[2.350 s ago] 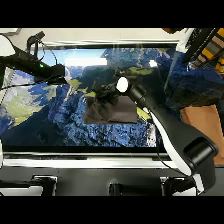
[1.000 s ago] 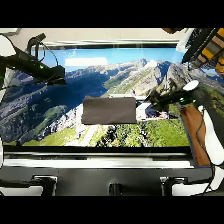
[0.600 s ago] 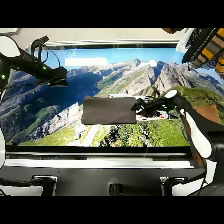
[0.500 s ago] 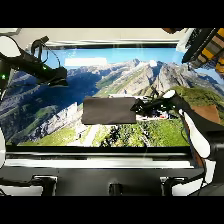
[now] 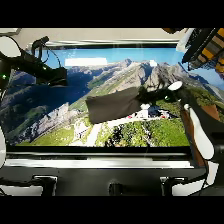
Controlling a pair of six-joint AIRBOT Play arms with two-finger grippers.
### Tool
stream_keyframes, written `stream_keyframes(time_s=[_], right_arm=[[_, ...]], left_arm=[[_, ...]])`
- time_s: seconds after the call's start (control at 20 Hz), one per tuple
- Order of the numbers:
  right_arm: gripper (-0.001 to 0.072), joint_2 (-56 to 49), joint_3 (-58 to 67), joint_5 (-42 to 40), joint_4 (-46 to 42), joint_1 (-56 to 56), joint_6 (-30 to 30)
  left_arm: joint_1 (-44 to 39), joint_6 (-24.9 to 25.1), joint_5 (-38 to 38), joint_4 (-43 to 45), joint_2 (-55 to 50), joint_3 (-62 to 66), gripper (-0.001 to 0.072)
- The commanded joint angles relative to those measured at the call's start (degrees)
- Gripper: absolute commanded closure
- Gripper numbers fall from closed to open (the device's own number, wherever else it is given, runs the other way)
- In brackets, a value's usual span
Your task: Fold the clothes and pants, and hang the long-sleeved shirts on hangers.
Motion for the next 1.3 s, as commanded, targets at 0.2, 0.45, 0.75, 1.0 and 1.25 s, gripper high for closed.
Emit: stream_keyframes(time_s=[0.2, 0.45, 0.75, 1.0, 1.25], right_arm=[[0.0682, 0.39, 14.67, -2.43, -2.03, -16.09, 11.45], [0.0682, 2.97, 17.84, -2.97, -7.15, -25.07, 20.39], [0.0682, 11.39, 17.86, -2.54, -31.19, -27.39, 46.51], [0.0682, 16.61, 17.86, 3.63, -42.42, -27.39, 56.04], [0.0683, 19.71, 17.86, 14.95, -51.65, -27.39, 60.41]], left_arm=[[0.02, 0.00, 0.02, 0.07, -0.02, 0.00, 0.0690], [0.02, 0.00, 0.02, 0.09, -0.02, 0.00, 0.0690], [0.02, 0.00, -0.07, 0.07, -0.02, 0.00, 0.0689], [0.00, -0.02, -0.26, 0.04, 0.00, 0.00, 0.0689], [0.02, 0.00, -1.97, 0.04, 0.00, 0.00, 0.0689]])
